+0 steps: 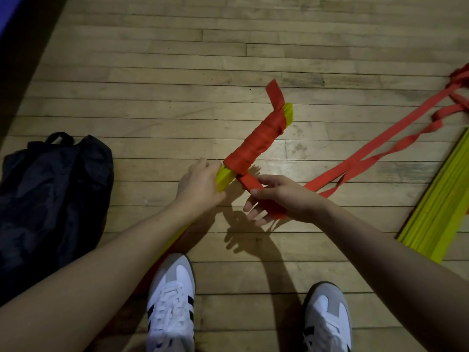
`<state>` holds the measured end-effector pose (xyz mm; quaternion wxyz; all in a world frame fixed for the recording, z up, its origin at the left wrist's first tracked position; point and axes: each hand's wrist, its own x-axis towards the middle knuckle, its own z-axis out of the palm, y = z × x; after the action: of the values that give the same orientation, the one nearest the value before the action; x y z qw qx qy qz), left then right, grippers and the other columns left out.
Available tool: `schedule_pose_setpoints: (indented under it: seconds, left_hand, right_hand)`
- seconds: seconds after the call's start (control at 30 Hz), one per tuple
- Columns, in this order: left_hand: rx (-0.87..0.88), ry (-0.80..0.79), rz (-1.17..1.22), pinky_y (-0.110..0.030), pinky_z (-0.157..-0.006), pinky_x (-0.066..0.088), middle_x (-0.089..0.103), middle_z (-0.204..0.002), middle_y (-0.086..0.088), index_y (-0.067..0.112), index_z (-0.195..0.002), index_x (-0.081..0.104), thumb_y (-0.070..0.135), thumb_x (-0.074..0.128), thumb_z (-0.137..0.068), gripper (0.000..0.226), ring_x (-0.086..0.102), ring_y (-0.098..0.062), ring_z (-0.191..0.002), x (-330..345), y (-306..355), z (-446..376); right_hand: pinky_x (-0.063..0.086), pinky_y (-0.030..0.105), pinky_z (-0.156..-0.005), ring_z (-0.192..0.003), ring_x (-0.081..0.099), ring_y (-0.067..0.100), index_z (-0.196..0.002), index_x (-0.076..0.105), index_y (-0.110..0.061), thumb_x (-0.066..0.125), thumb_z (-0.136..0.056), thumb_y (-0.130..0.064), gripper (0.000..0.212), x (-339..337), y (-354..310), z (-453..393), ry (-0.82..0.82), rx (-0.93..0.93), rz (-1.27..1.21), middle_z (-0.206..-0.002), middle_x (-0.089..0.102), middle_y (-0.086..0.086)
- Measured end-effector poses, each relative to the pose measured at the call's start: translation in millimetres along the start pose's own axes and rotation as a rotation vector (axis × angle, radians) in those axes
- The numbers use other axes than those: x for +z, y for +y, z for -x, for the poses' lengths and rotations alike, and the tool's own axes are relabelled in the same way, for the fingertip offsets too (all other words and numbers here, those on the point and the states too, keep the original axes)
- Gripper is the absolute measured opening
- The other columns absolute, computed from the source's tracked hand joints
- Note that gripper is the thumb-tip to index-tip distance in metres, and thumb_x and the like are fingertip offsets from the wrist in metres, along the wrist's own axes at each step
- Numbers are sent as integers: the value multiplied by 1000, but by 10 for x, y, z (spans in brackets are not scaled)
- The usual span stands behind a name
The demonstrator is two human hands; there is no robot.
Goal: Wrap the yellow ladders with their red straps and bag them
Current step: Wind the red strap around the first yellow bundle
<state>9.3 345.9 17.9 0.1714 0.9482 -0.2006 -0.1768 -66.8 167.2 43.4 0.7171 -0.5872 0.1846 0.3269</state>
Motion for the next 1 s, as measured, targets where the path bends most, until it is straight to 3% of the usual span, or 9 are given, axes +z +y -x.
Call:
schedule_pose_setpoints:
  seconds: [0.1,0.23,0.3,0.37,0.43,0.57,0.77,0.87,1.0]
  left_hand:
    - [-68,-3,154,-34,-69,45,51,-98,-5,16,-107,47,13,69,-81,35,57,-27,-91,22,12,10]
    - [-139,-27,113,-35,-60,44,57,-97,-12,13,-112,31,17,62,-90,38,60,-28,-80,56,44,7]
    - [-164,-75,151,-39,-69,48,53,-108,-16,9,-119,27,21,58,-91,44,58,-32,-89,66,75,-4]
    - [-219,-163,150,-44,-88,47,45,-123,-18,7,-130,27,28,57,-90,54,52,-35,-108,76,87,-20]
    - [-208,-246,91,-42,-94,44,39,-133,-17,7,-135,32,33,57,-90,58,48,-33,-117,81,87,-15]
    - [-96,-168,-41,-32,-76,43,48,-117,-7,13,-117,46,44,73,-78,57,52,-24,-104,26,74,31]
    - [-174,-54,101,-32,-65,42,53,-90,-1,19,-103,33,41,72,-79,51,58,-26,-84,23,0,33]
    - [-192,-116,77,-32,-66,45,53,-93,-1,17,-110,33,52,72,-77,62,57,-22,-83,-9,-10,-12]
    - [-114,-225,51,-35,-73,48,58,-103,-4,15,-125,39,46,67,-82,60,58,-23,-90,18,-39,3]
  right_hand:
    - [59,40,-67,-78,68,31,-123,46,-2,47,-99,-6,25,6,-19,7,-17,22,-48,-87,66,20]
    - [60,37,-65,-78,68,31,-127,44,-1,46,-99,-6,28,-8,-28,9,-42,39,-38,-90,66,22]
    - [59,36,-64,-75,68,30,-123,46,0,46,-99,-6,24,-8,-22,-7,-36,27,-16,-88,67,20]
    - [59,35,-61,-69,67,27,-113,49,-2,45,-100,-8,15,1,-11,-27,-16,3,-5,-84,66,18]
    - [57,32,-57,-64,65,24,-108,51,-3,45,-101,-9,11,7,-1,-60,23,-22,10,-82,65,16]
    - [55,31,-55,-59,62,22,-104,51,-1,45,-101,-11,12,-1,26,-90,75,-24,59,-77,65,15]
    - [55,32,-66,-64,66,22,-120,50,10,45,-101,-9,27,24,20,-94,65,-16,98,-78,68,14]
    - [53,35,-71,-67,67,23,-121,49,9,43,-101,-9,28,22,9,-101,52,-10,155,-81,69,14]
    - [53,35,-68,-65,64,23,-119,51,6,43,-101,-7,24,13,17,-104,80,-38,184,-78,68,11]
